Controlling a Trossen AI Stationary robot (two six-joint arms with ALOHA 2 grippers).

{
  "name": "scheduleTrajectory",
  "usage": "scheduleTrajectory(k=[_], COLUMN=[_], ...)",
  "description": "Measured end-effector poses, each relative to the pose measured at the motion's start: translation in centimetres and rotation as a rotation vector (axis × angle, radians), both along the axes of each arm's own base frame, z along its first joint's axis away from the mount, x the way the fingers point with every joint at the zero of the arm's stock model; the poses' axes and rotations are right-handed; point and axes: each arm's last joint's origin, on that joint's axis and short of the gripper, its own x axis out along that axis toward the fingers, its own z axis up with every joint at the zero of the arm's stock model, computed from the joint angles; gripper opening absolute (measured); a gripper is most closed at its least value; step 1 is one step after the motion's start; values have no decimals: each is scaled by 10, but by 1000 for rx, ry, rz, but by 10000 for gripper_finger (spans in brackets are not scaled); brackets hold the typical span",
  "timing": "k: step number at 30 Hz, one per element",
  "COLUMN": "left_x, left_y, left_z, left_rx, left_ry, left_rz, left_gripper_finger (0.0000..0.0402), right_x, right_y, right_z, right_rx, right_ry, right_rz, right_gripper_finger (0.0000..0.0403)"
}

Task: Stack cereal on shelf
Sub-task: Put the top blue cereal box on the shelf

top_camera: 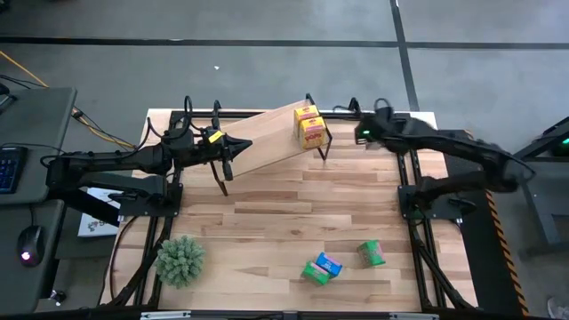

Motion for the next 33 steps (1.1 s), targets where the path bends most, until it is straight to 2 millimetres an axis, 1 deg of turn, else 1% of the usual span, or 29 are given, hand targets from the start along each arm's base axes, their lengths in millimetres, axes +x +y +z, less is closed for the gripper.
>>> scheduleTrajectory(k=[3,5,8,10,12,14,16,19,22,24,28,31,33], left_x=[0,0,0,0,0,0,0,-2,-9,-15,-33,-44,-47], left_y=[0,0,0,0,0,0,0,-1,-3,-6,-11,-13,-14], left_z=[0,0,1,2,3,4,4,6,11,16,25,29,30], left_rx=[1,1,2,4,5,7,17,36,39,43,43,25,9], left_ry=[-5,-5,-11,-21,-29,-38,-37,-43,-67,-92,-137,-162,-169], left_rz=[0,0,0,1,0,0,0,-7,-51,-93,-159,-171,-171], left_gripper_finger=[3,3,3,3,3,3,3,3,3,3,3,3,3], right_x=[-18,-27,-28,-21,-8,9,31,65,97,118,150,173,188], right_y=[16,24,35,40,45,50,56,66,73,76,76,74,73], right_z=[36,59,87,103,115,124,126,122,120,121,126,124,122], right_rx=[-72,-146,-267,-348,-418,-474,-506,-517,-521,-489,-419,-360,-342], right_ry=[-115,-229,-420,-542,-652,-739,-800,-763,-673,-610,-452,-299,-211], right_rz=[74,136,304,464,657,865,1053,1228,1314,1352,1417,1471,1512], right_gripper_finger=[148,148,148,148,148,148,148,148,149,149,149,149,149])
